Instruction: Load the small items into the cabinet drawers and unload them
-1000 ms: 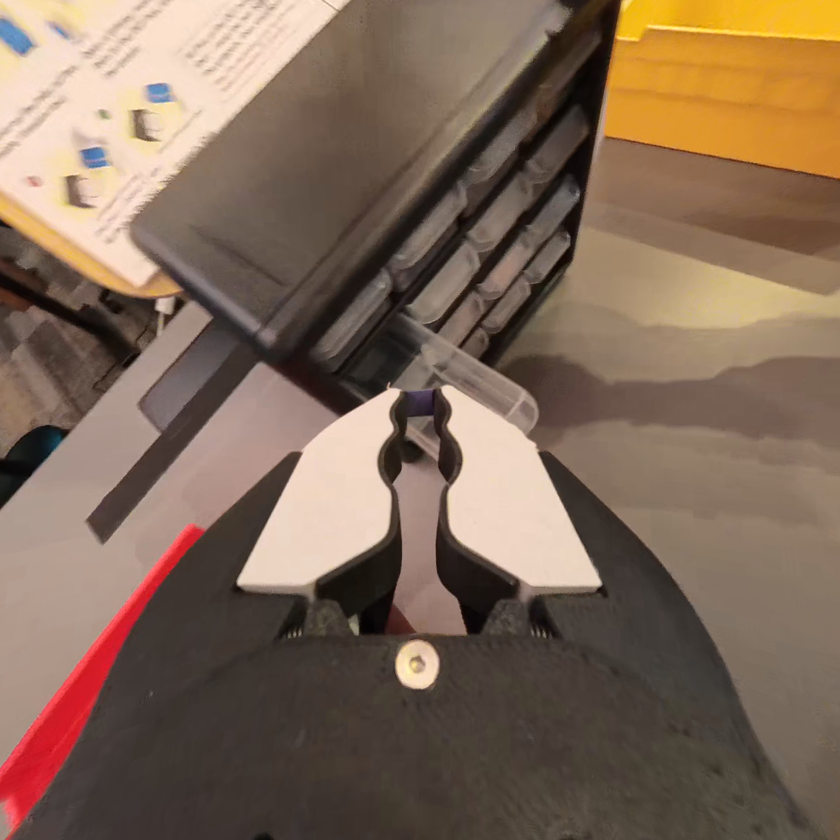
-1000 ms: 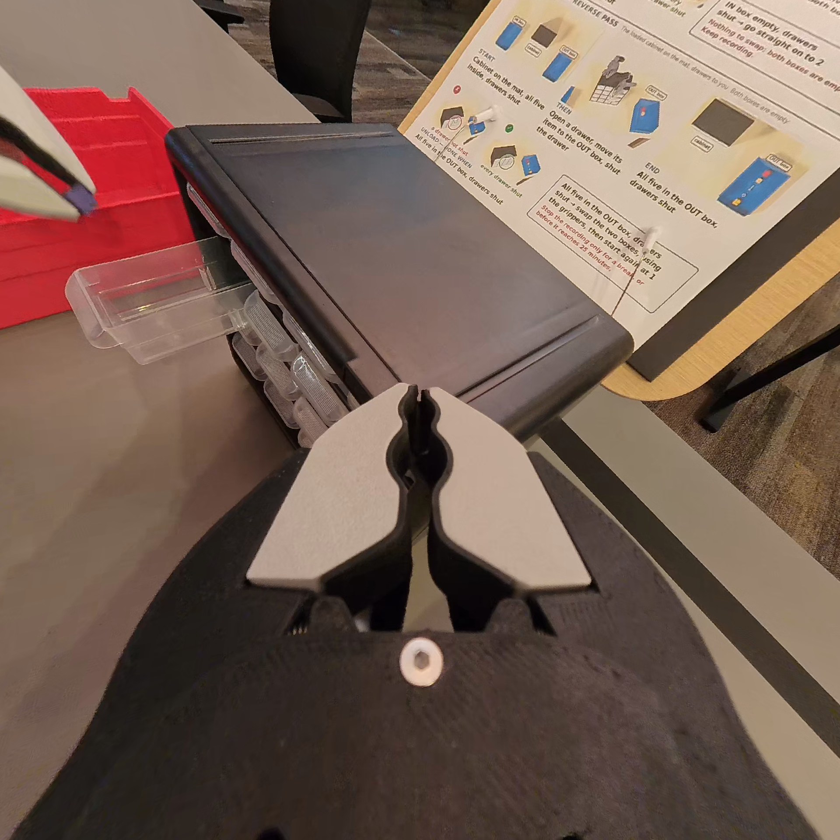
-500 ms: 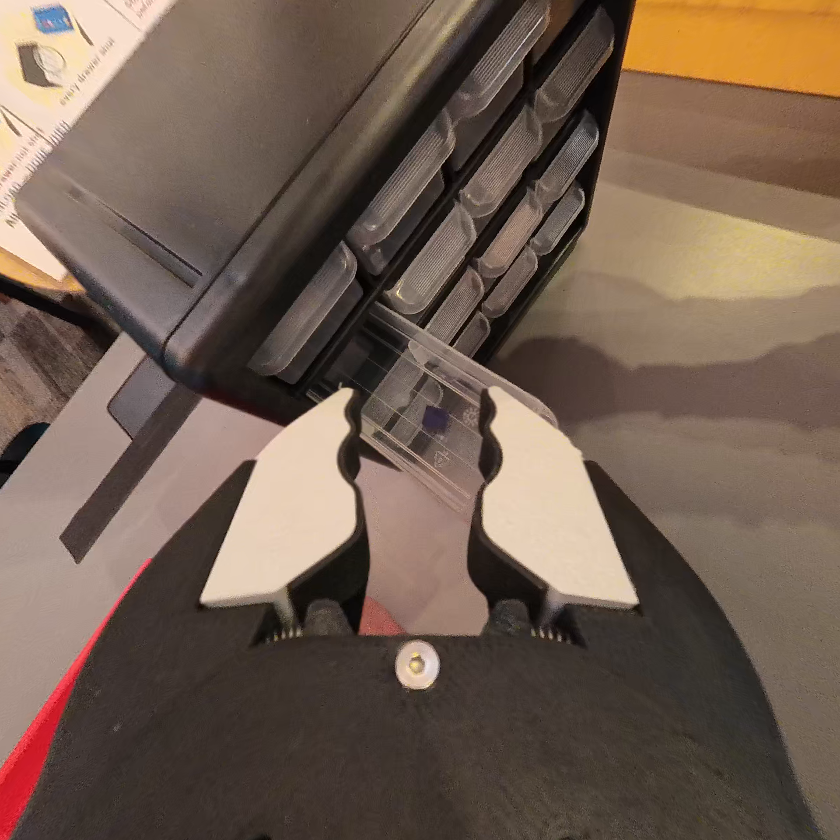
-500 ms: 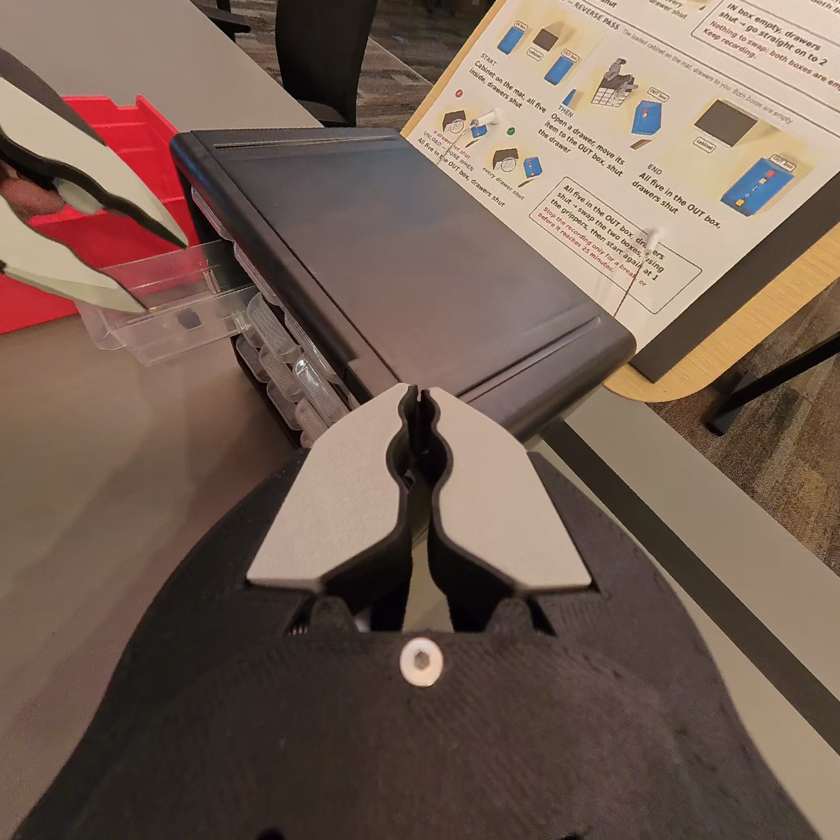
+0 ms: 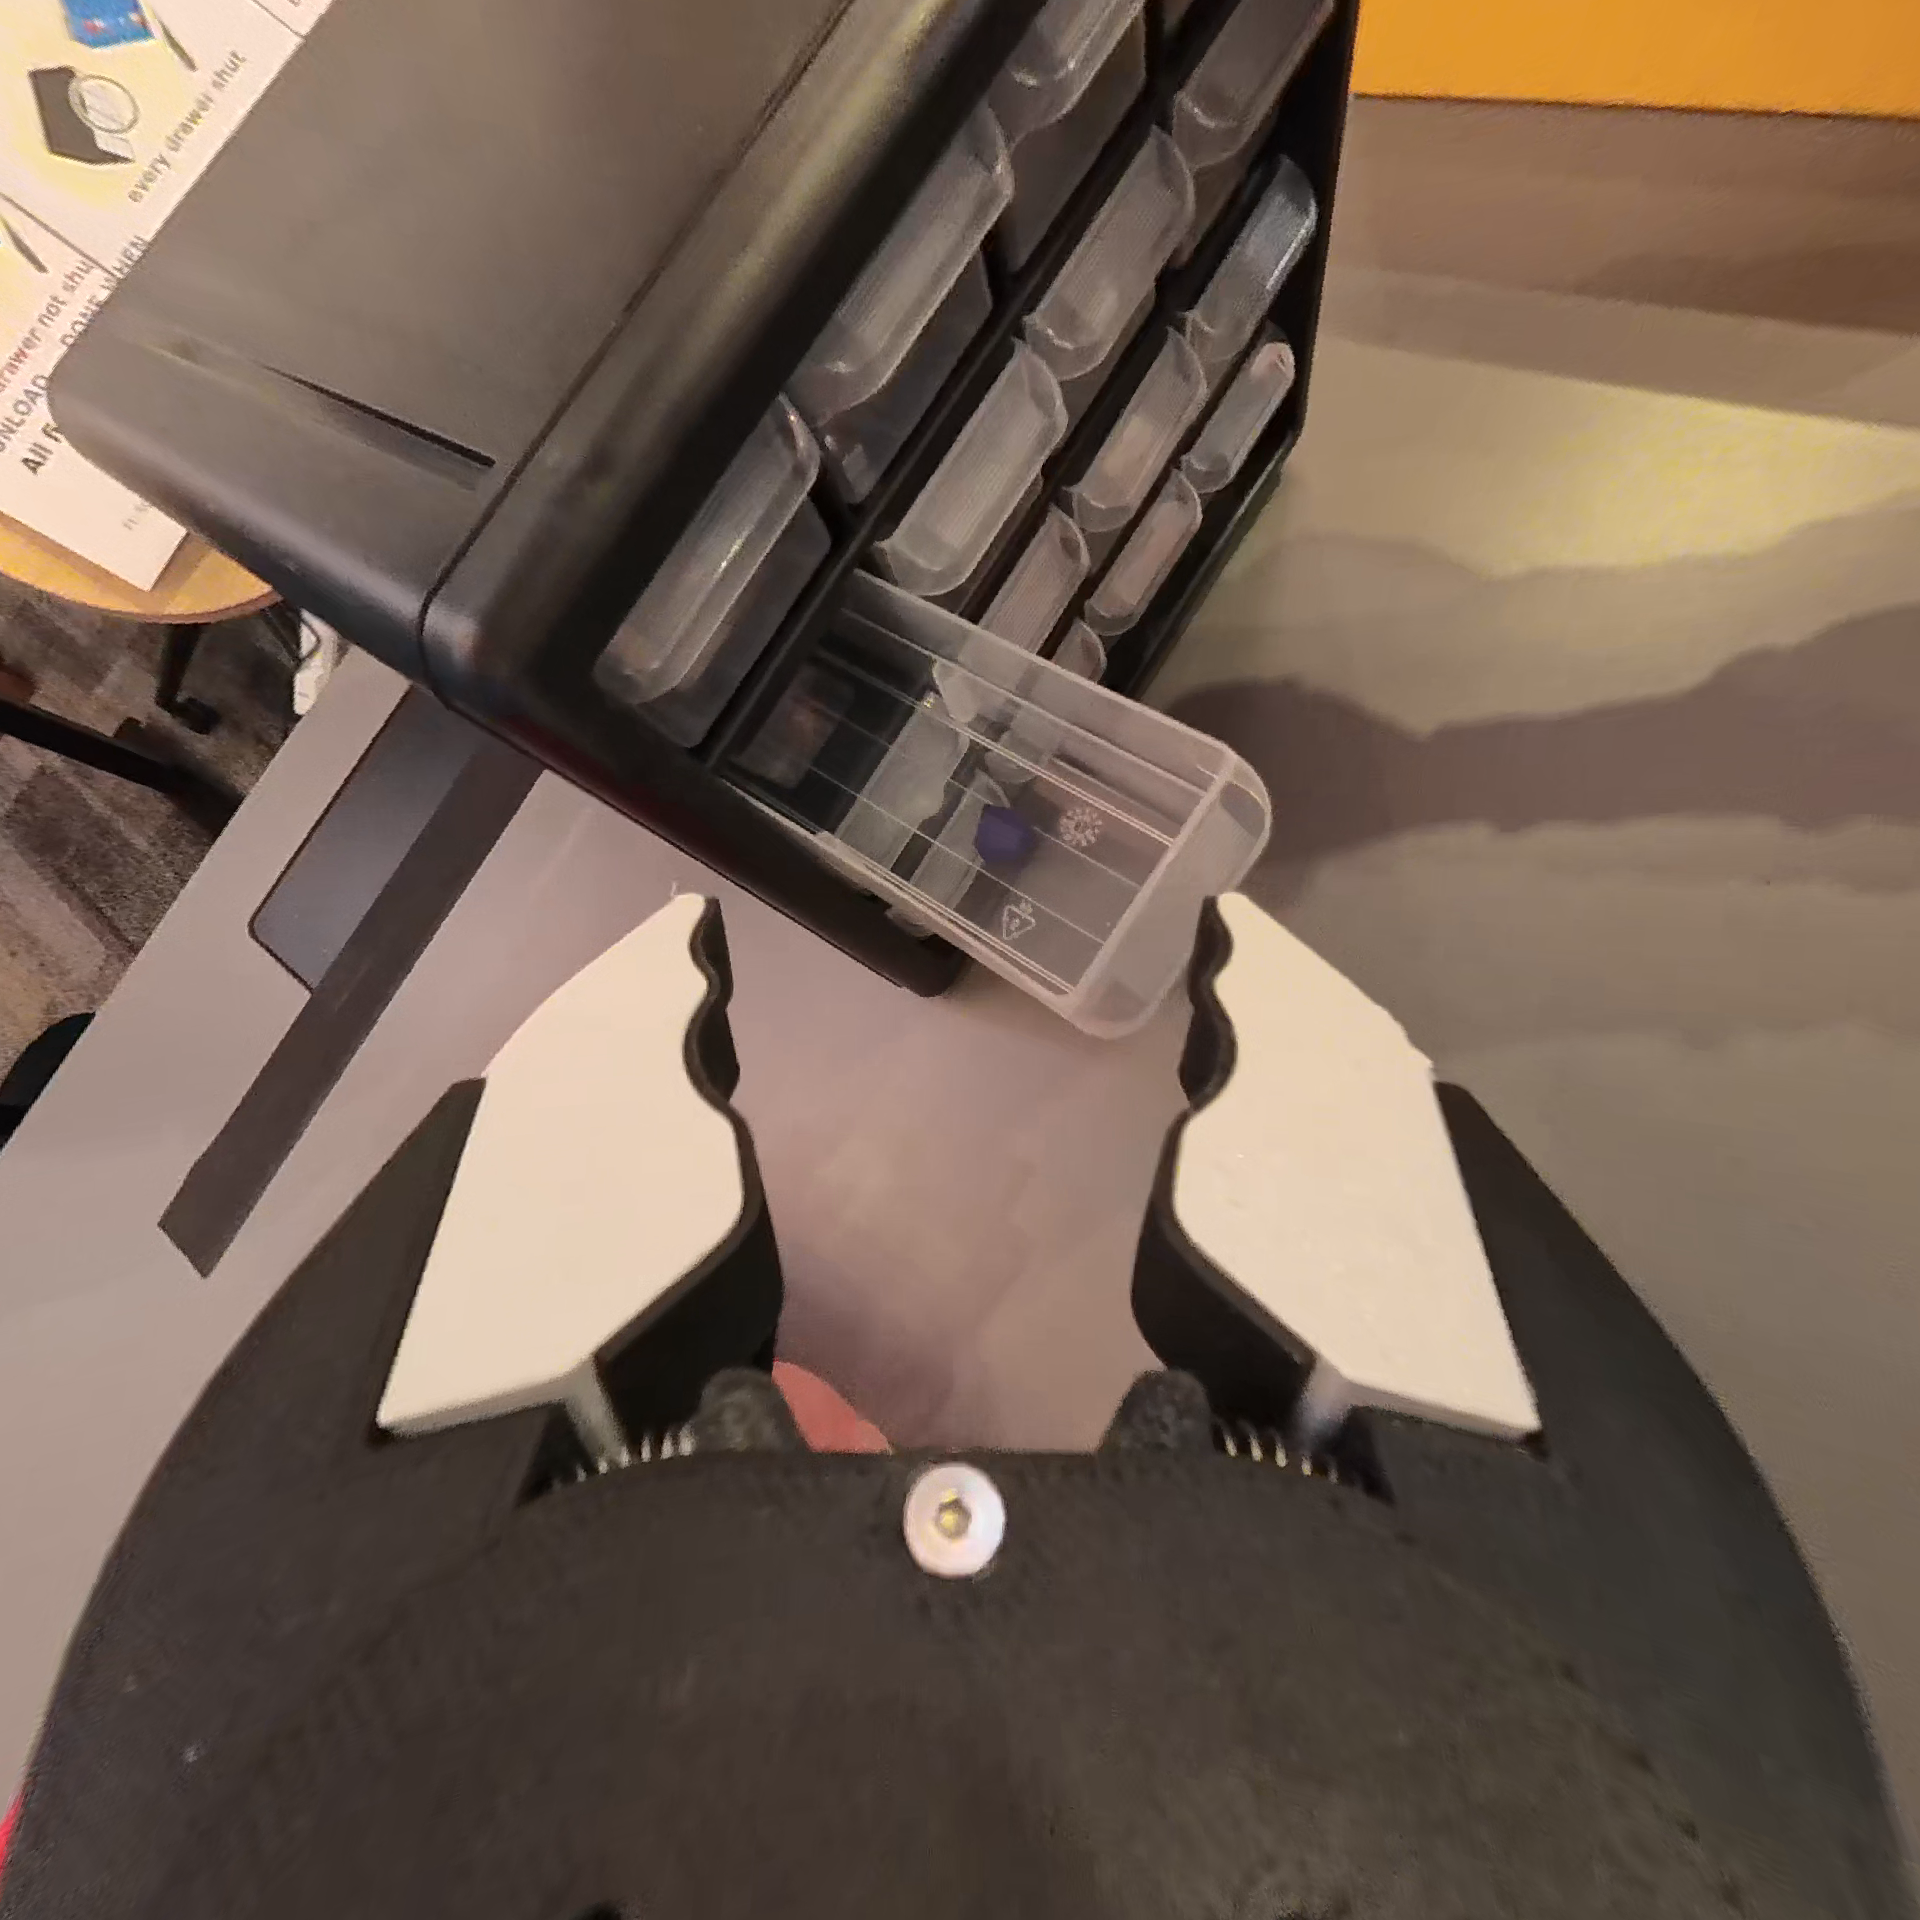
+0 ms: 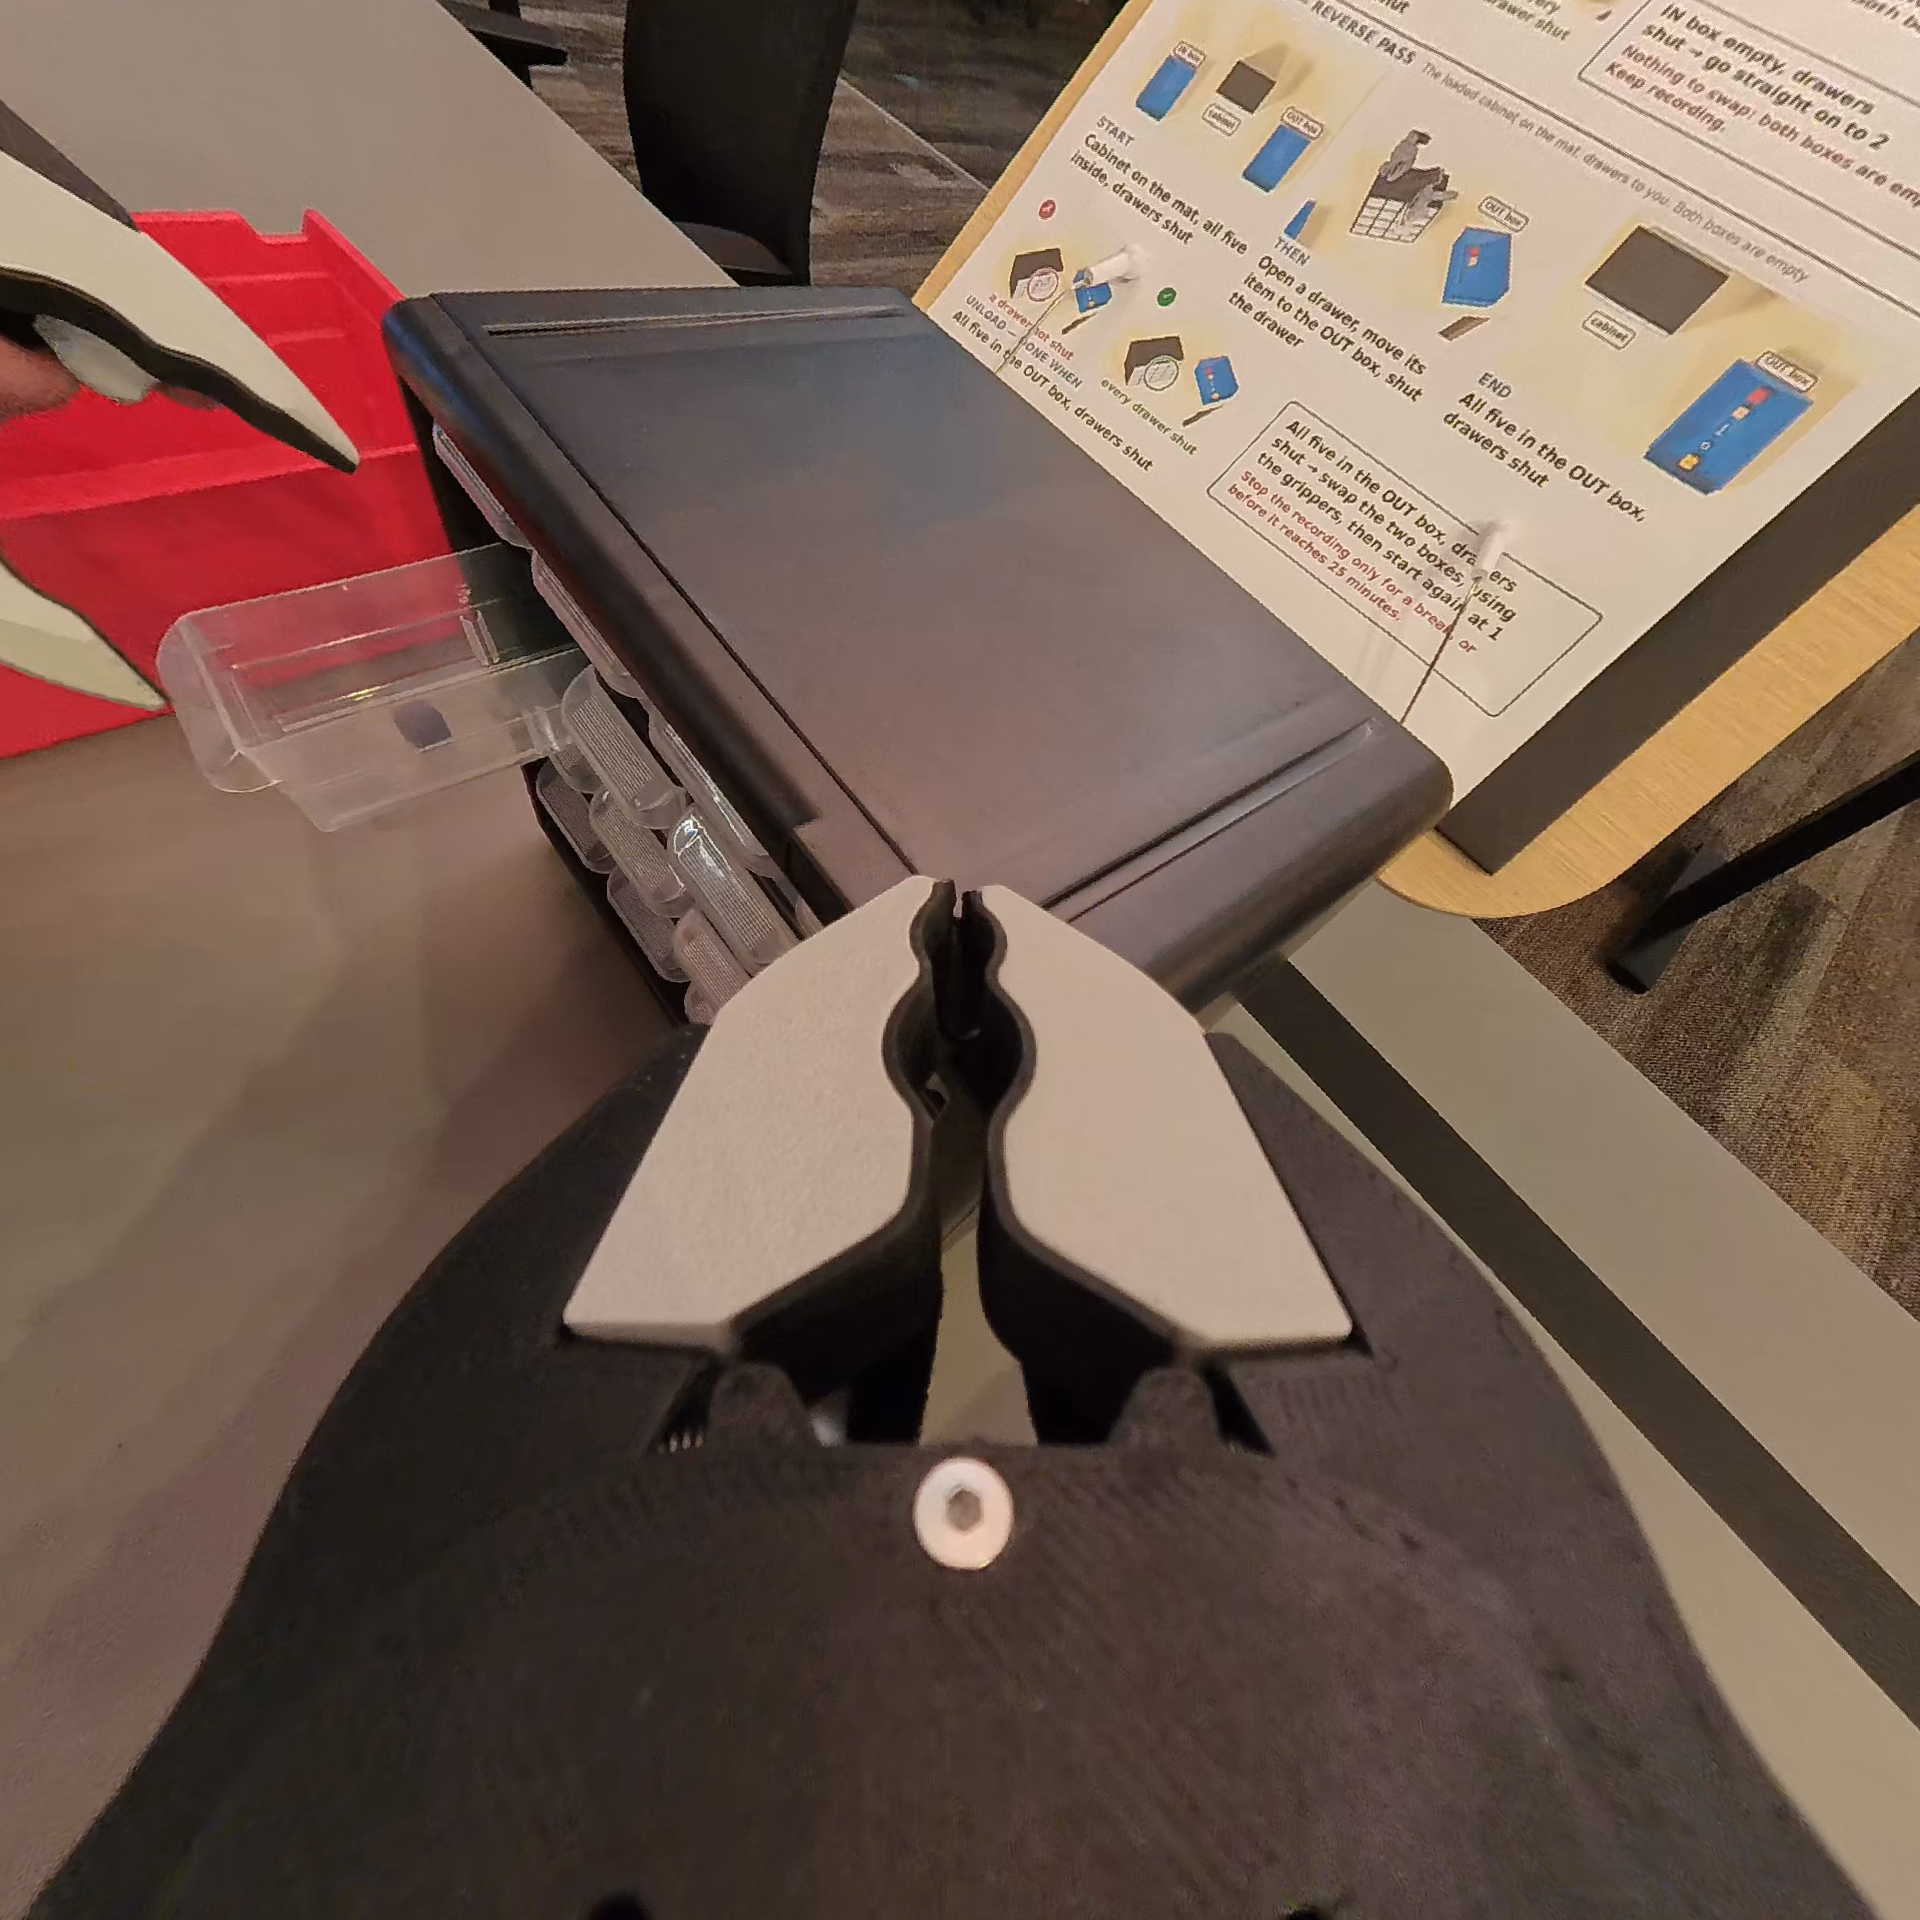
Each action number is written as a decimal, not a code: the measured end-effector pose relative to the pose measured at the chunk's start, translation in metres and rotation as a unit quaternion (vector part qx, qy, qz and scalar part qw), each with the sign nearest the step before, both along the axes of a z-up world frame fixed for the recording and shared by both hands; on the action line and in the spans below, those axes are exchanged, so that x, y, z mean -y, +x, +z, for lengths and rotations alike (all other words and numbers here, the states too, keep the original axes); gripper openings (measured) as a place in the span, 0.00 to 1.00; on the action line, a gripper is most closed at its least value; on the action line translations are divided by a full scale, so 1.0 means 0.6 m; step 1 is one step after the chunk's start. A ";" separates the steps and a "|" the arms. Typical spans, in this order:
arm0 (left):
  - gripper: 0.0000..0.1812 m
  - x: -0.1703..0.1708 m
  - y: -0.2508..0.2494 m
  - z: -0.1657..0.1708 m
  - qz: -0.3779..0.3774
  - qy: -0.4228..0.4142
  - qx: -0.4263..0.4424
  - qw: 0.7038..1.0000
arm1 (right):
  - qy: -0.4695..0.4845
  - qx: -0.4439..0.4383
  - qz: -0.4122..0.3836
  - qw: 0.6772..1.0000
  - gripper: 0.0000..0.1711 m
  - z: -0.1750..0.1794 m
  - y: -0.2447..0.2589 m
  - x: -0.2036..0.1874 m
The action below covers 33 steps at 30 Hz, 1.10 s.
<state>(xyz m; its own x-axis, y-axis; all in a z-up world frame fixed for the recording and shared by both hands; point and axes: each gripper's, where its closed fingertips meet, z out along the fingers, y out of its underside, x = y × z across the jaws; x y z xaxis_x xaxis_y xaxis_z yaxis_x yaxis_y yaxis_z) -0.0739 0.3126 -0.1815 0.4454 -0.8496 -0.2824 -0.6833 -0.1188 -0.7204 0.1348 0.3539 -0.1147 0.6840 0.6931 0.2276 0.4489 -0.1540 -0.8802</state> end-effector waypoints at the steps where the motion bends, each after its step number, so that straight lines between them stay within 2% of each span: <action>1: 0.46 0.000 -0.003 0.001 0.002 -0.004 0.001 1.000 | 0.000 0.000 0.000 1.000 0.01 0.000 0.000 0.000; 7: 0.48 -0.011 0.004 -0.005 0.014 -0.022 0.032 0.999 | 0.000 -0.001 0.001 1.000 0.01 0.000 0.000 0.000; 10: 0.39 -0.039 -0.007 0.005 0.051 0.027 0.033 0.998 | 0.000 0.000 0.000 1.000 0.01 0.000 0.000 0.000; 17: 0.39 -0.078 -0.001 0.006 0.112 0.052 0.070 0.990 | 0.000 0.000 0.000 1.000 0.01 0.000 0.000 0.000; 29: 0.34 -0.111 0.003 0.012 0.176 0.188 -0.021 0.966 | 0.001 0.002 -0.001 1.000 0.01 0.000 0.000 -0.001; 33: 0.36 -0.102 0.004 0.009 0.166 0.182 -0.038 0.968 | 0.002 0.002 0.000 1.000 0.01 0.000 0.000 0.000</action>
